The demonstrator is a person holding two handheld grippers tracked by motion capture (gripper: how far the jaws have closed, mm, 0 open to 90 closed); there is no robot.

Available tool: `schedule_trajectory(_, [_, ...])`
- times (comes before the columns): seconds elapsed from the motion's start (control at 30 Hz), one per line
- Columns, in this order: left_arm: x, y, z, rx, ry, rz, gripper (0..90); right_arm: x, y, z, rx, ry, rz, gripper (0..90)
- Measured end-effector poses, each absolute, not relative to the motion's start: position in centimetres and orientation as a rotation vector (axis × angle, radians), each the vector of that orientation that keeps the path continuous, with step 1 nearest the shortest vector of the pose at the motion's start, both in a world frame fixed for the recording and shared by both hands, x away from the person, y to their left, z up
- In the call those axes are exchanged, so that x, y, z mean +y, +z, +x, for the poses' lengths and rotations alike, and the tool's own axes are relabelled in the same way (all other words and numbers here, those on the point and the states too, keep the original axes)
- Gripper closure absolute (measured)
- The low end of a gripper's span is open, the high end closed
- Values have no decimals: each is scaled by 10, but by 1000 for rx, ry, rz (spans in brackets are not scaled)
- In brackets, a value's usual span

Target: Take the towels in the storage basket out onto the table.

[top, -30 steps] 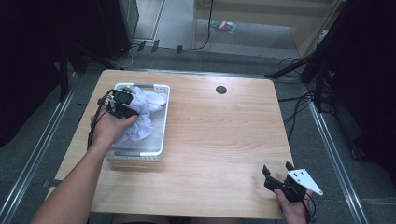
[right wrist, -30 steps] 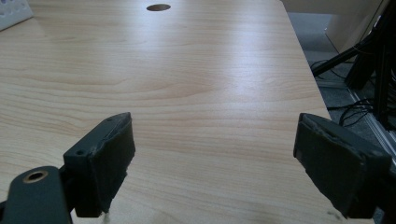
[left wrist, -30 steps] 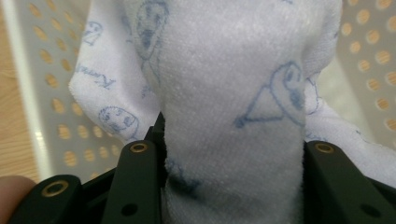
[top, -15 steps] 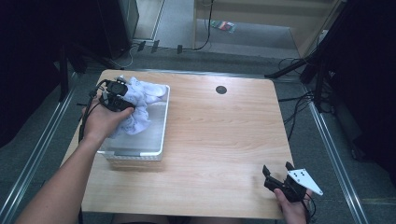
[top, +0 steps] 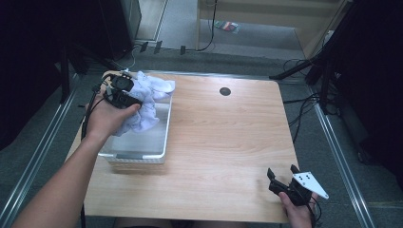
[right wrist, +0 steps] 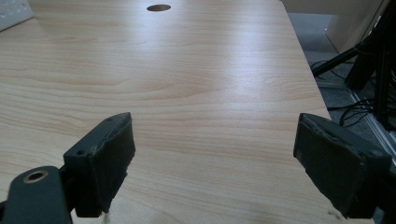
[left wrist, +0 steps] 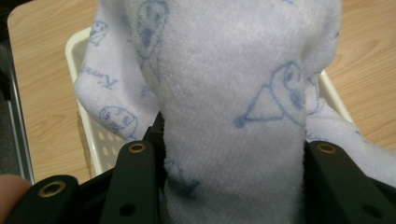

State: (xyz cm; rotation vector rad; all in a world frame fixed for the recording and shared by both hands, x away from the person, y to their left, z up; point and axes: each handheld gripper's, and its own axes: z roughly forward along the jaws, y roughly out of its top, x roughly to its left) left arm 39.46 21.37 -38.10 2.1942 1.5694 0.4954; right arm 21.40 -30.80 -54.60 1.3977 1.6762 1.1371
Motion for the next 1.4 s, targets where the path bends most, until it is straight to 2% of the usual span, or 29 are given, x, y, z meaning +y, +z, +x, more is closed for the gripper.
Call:
schedule_trajectory(0.33, [196,-362,392,1514,543,2222,554,-308,-546,214,1677,1137,1398,128])
schedule_trajectory(0.7, [175,-347,391,1469,526,2218,551,-308,-546,214,1677,1138,1398,128])
schedule_trajectory(1.4, [125,-354,395,1395,480,2253,548,-308,-546,214,1678,1143,1397,128])
